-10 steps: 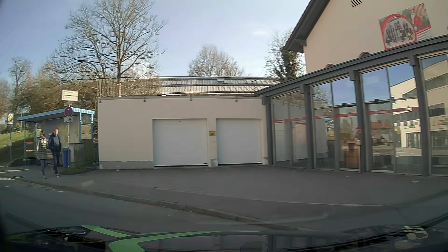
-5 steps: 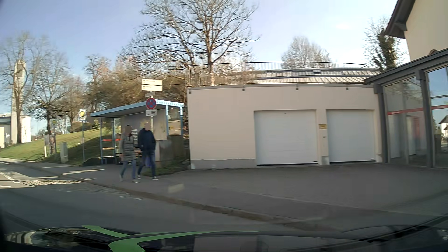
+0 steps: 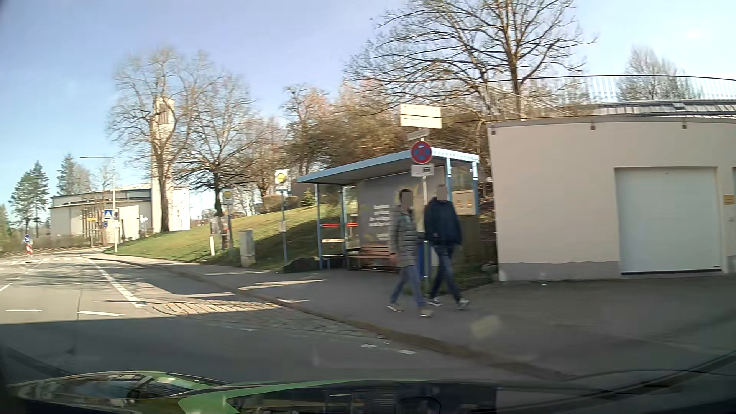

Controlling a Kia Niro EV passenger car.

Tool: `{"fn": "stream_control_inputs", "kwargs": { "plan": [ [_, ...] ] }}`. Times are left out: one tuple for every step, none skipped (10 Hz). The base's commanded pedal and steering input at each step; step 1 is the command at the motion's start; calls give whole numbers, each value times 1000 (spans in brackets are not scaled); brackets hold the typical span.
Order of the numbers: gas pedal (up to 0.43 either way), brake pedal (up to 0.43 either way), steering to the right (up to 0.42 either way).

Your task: Follow the waypoints while adhering to traffic rules and regulations

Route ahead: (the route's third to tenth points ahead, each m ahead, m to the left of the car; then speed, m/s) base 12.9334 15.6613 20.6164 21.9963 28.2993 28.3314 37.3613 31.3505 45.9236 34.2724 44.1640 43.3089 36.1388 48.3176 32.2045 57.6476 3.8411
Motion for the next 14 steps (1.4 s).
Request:
{"fn": "stream_control_inputs", "kwargs": {
  "plan": [
    [87, 0, -720],
    [87, 0, -713],
    [87, 0, -696],
    [87, 0, -672],
    [87, 0, -635],
    [87, 0, -597],
    [87, 0, -567],
    [98, 0, -520],
    [118, 0, -473],
    [118, 0, -428],
    [118, 0, -373],
    [130, 0, -321],
    [169, 0, -286],
    [189, 0, -245]
  ]
}}
